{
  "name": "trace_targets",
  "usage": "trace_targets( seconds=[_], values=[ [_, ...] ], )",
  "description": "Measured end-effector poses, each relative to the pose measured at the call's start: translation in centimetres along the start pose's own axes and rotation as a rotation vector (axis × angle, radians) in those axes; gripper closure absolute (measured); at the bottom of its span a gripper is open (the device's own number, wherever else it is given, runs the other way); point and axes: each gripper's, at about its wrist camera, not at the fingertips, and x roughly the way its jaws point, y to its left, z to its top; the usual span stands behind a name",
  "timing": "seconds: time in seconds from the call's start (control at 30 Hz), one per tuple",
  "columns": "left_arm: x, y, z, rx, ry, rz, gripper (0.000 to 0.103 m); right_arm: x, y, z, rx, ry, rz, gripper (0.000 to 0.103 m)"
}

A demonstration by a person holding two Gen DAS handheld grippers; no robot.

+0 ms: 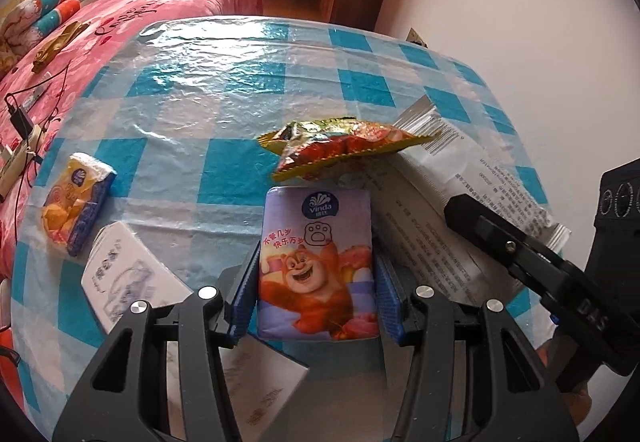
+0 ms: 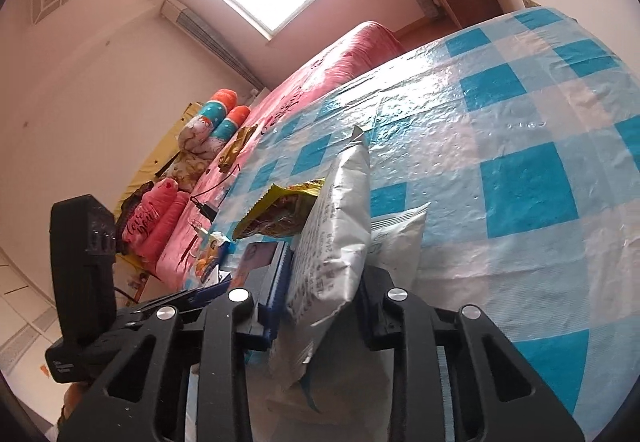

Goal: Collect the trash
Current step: 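Lift the tissue pack with left tool while right tool grasps the white mailer bag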

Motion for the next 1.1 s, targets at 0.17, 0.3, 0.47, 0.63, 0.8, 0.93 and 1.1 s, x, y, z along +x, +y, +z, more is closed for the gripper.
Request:
trace_targets(
  seconds=[0.17,0.3,0.47,0.63,0.8,0.93,1.1],
  values=[
    [-1.3,0.5,-0.3,-0.017,-0.016,-0.009,0.050,0.3,0.9,-0.2,-0.040,-0.003,0.009,0.080],
    [-2.5,1.0,-0.6,-0.025,-0.037,-0.019,0.050,-0.2,1.2,-0.3,-0.056,-0.023,0.027,0.083],
    [-4.0,1.9,-1.3,-0.044,-0.060,-0.031,0.050,-0.9,0.6,-0.2,-0.020,-0.057,0.050,0.083],
    [-5.3,3.2,-2.2,-0.067,-0.073,-0.047,0.050,-2.0,-0.4,-0.1,0.044,-0.093,0.102,0.083],
    [-6.9,4.6,-3.4,-0.064,-0.092,-0.053,0.050,-3.4,-1.2,0.2,0.105,-0.129,0.176,0.083],
    [-8.2,6.3,-4.4,-0.065,-0.116,-0.041,0.050,-4.1,-1.3,0.5,0.129,-0.141,0.203,0.083],
    [-9.5,8.4,-5.8,-0.072,-0.140,-0.015,0.050,-4.6,-0.4,0.8,0.115,-0.148,0.186,0.083]
  ],
)
